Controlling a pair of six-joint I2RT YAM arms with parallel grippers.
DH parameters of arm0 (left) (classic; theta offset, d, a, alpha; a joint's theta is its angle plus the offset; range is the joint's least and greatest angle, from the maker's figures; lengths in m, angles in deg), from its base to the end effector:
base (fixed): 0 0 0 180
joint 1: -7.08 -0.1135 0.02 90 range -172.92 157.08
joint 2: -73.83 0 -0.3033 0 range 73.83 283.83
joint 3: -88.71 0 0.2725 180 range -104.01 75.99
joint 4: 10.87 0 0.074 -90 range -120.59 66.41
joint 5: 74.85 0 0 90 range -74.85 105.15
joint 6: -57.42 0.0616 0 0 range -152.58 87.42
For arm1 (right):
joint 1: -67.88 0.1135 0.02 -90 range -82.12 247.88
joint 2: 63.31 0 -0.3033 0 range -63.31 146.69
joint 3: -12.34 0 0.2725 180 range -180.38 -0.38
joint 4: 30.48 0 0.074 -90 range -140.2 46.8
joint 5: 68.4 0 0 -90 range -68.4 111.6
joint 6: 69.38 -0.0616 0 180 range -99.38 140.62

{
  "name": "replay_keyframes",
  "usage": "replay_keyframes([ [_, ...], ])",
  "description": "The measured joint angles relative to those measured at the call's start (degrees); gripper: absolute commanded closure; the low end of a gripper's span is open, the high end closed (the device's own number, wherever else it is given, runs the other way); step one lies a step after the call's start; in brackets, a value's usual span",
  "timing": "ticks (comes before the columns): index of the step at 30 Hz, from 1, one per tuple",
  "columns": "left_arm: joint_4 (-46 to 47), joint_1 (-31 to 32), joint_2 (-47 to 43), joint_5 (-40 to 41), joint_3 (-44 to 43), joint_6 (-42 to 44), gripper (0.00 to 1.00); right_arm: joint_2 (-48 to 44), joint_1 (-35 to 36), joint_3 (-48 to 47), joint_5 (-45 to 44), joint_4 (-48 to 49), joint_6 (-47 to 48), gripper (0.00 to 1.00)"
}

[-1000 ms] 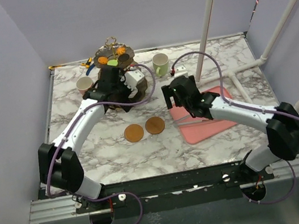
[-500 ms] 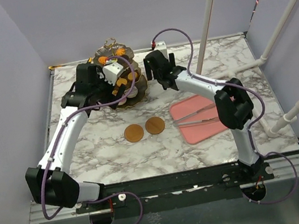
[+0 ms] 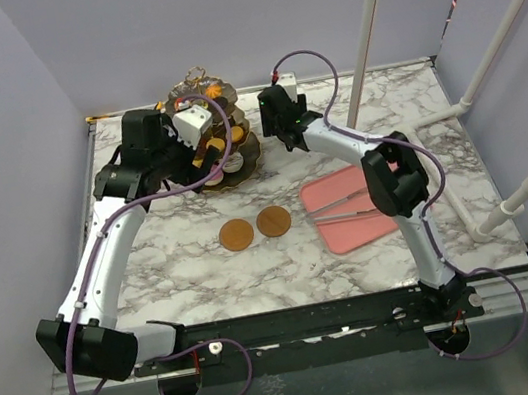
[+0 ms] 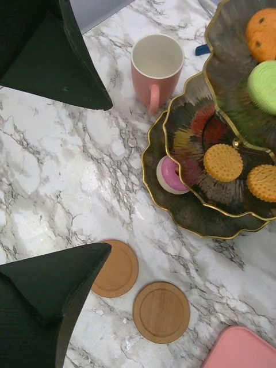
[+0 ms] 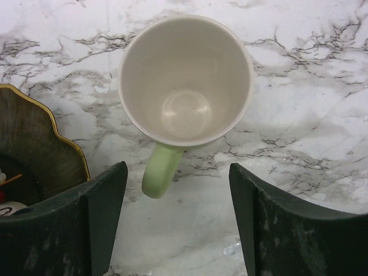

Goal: Serve the afternoon tea
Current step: Pick up the cup at the center of the board.

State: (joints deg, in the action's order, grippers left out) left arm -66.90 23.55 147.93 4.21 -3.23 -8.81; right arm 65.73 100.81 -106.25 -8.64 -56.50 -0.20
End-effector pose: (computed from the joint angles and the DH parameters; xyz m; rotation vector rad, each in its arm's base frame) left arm 0.2863 -0.0968 0.4055 0.8624 2.0532 -0.1438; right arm 0.5048 0.2900 0.2240 0.0628 2.1093 -0.0272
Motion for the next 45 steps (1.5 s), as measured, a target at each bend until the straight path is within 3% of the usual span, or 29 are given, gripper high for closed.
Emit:
replay_keyframes([
  [2, -0.5, 0.0, 0.0, 0.0, -1.1, -0.4, 0.01, 1.1, -0.2, -1.1, 0.1, 0.0, -0.3, 0.38],
  [7, -1.2, 0.0, -0.1, 0.2, -3.7, -1.4, 0.01, 3.0, -0.7, -2.2, 0.5, 0.3, -0.7, 0.78],
  [14, -2.3, -0.4, -0.2, 1.2, -5.7, -1.9, 0.01, 3.0, -2.0, -1.1, 0.6, 1.5, 0.5, 0.98],
  [22, -2.4, -0.7, -0.2, 1.5, -6.7, -2.6, 0.01, -5.2, -2.2, 12.3, 2.7, 7.1, 4.2, 0.99],
  [34, -1.7, -1.1, 0.2, 2.9, -7.5, -3.9, 0.01, -28.5, -0.6, 35.0, 9.4, 9.7, 6.4, 0.99],
  [41, -1.4, -1.3, 0.8, 3.1, -7.5, -4.5, 0.01, -41.2, 6.7, 45.1, 10.0, 10.7, 6.3, 0.99],
  [45, -1.4, -1.4, 0.9, 3.1, -7.6, -4.6, 0.01, -44.0, 13.6, 48.3, 9.7, 10.7, 6.1, 0.99],
])
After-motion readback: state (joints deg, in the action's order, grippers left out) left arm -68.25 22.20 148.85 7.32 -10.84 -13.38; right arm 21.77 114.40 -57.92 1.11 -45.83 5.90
